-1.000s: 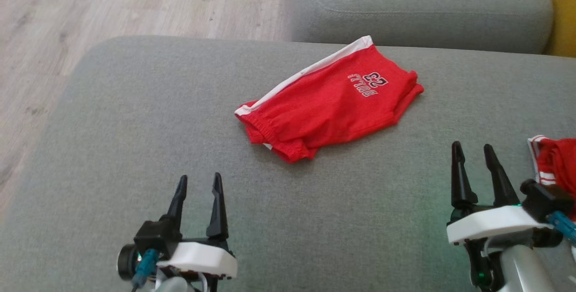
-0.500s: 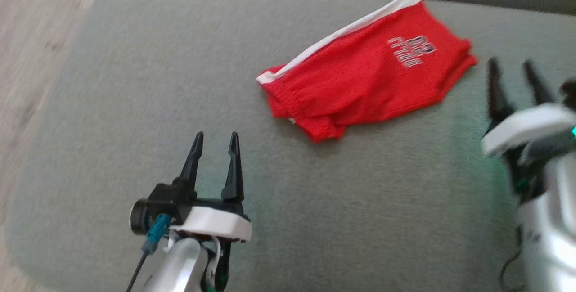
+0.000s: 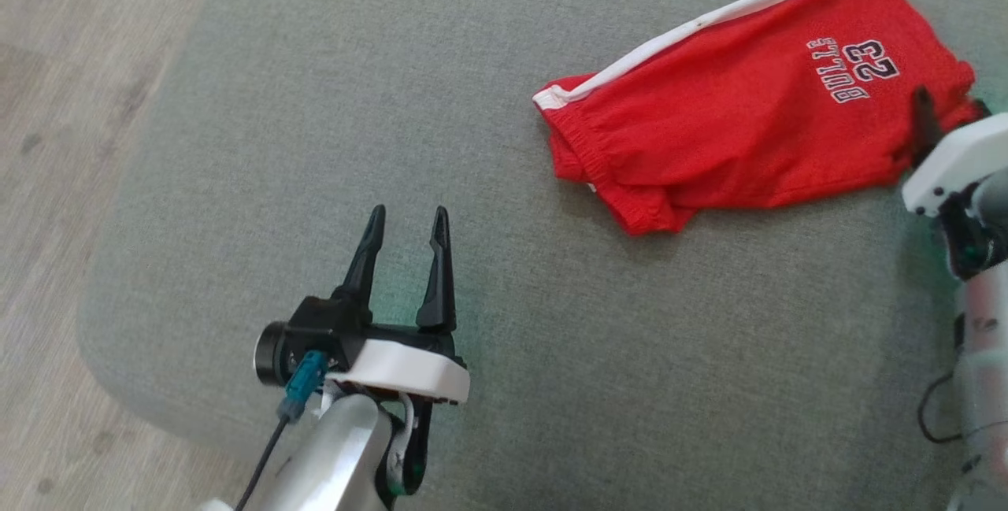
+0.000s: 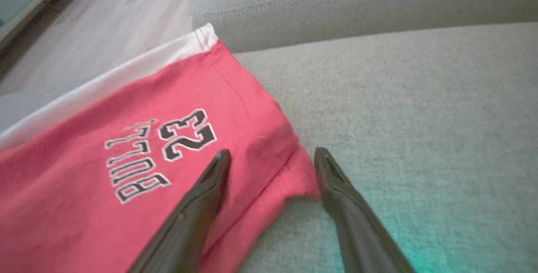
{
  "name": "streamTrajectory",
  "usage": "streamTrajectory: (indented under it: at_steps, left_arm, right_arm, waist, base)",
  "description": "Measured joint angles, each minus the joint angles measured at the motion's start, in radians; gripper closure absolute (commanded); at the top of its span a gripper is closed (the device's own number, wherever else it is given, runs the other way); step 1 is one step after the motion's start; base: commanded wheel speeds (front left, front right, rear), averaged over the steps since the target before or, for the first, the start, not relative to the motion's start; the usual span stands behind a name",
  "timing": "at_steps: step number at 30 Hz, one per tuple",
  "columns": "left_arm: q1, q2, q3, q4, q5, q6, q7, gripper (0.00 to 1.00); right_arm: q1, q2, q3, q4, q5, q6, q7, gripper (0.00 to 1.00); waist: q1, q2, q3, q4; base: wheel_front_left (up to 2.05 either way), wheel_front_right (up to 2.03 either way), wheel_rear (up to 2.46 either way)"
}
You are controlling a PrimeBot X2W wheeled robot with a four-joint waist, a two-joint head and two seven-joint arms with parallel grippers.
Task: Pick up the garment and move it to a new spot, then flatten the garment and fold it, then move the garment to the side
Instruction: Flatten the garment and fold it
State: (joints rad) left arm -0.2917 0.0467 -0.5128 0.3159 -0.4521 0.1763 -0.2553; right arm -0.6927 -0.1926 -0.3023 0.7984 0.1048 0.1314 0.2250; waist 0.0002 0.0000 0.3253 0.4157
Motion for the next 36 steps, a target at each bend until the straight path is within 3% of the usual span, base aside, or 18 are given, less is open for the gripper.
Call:
streamTrajectory:
  at_steps: [7,8,9,23,36]
  left_arm:
    - [-0.002,0.000,-0.008,0.001,-0.032,0.014,0.000,0.00]
    - [-0.004,-0.001,-0.009,0.002,-0.032,0.018,0.000,0.00]
    - [-0.006,0.000,-0.010,0.003,-0.032,0.019,0.000,0.00]
    - [-0.009,-0.001,0.002,0.039,-0.013,0.016,0.000,0.00]
    - [0.071,0.000,0.065,0.088,0.041,-0.020,0.000,0.00]
  right_arm:
    - [-0.061,-0.006,-0.020,0.099,-0.034,0.000,-0.006,0.00]
    - [-0.062,-0.006,-0.012,0.107,-0.034,0.000,-0.016,0.28]
    - [-0.062,-0.006,0.000,0.114,-0.030,0.000,-0.029,1.00]
    - [-0.027,0.014,0.144,0.163,0.085,0.000,-0.215,1.00]
    - [0.263,0.064,0.115,0.013,0.259,0.000,-0.249,1.00]
  waist:
    - [-0.0001,0.0000,0.006,0.009]
    - [-0.0002,0.0000,0.005,0.009]
    - [-0.0002,0.0000,0.004,0.007]
    - [-0.0002,0.0000,-0.070,-0.040]
    - [-0.0003,0.0000,-0.199,-0.163]
  base:
    - [0.00,0.00,0.00]
    - [0.00,0.00,0.00]
    - [0.00,0.00,0.00]
    - [0.00,0.00,0.00]
    - [0.00,0.00,0.00]
